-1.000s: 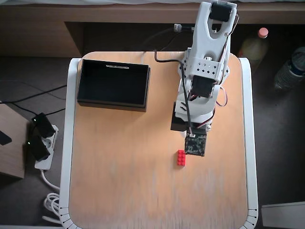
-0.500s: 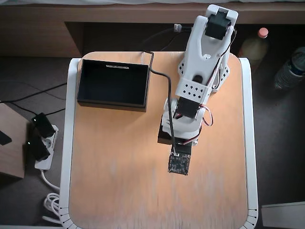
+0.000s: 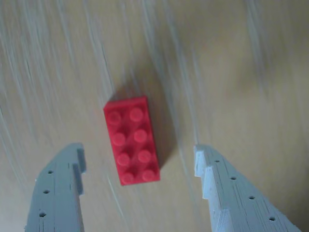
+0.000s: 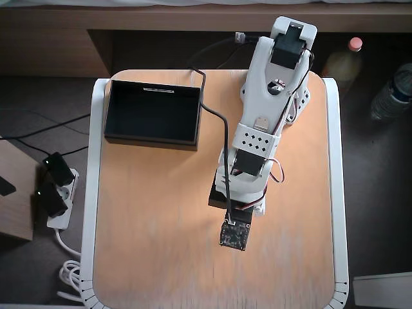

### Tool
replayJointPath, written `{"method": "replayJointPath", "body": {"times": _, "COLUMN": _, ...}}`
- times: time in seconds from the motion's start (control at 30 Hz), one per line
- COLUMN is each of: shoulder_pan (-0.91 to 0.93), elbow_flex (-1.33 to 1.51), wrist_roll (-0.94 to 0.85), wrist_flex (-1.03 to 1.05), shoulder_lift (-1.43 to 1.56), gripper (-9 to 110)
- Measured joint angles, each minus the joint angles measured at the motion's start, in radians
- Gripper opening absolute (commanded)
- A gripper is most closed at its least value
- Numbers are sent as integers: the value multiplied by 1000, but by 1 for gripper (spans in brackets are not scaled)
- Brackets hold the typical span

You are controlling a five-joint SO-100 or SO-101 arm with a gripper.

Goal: Grasp a lego block and put it in the bin.

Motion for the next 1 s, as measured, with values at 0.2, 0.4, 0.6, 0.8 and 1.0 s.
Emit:
{"method": "replayJointPath", "body": {"times": 0.2, "shoulder_pan": -25, "elbow_flex": 0, "wrist_roll": -28, "wrist_flex": -20, "shoulder_lift": -29, "gripper": 24}}
{"method": "replayJointPath", "body": {"times": 0.4, "shoulder_pan": -38, "elbow_flex": 0, "wrist_roll": -37, "wrist_flex": -32, "shoulder_lift": -61, "gripper": 24}}
{"method": "replayJointPath", "body": {"times": 0.6, "shoulder_pan": -44, "elbow_flex": 0, "wrist_roll": -37, "wrist_flex": -60, "shoulder_lift": -92, "gripper": 24}}
{"method": "replayJointPath", "body": {"times": 0.8, "shoulder_pan": -44, "elbow_flex": -5, "wrist_roll": -38, "wrist_flex": -72, "shoulder_lift": -115, "gripper": 24}}
{"method": "replayJointPath", "body": {"times": 1.0, "shoulder_pan": -44, "elbow_flex": -9, "wrist_roll": -38, "wrist_flex": -72, "shoulder_lift": -126, "gripper": 19}}
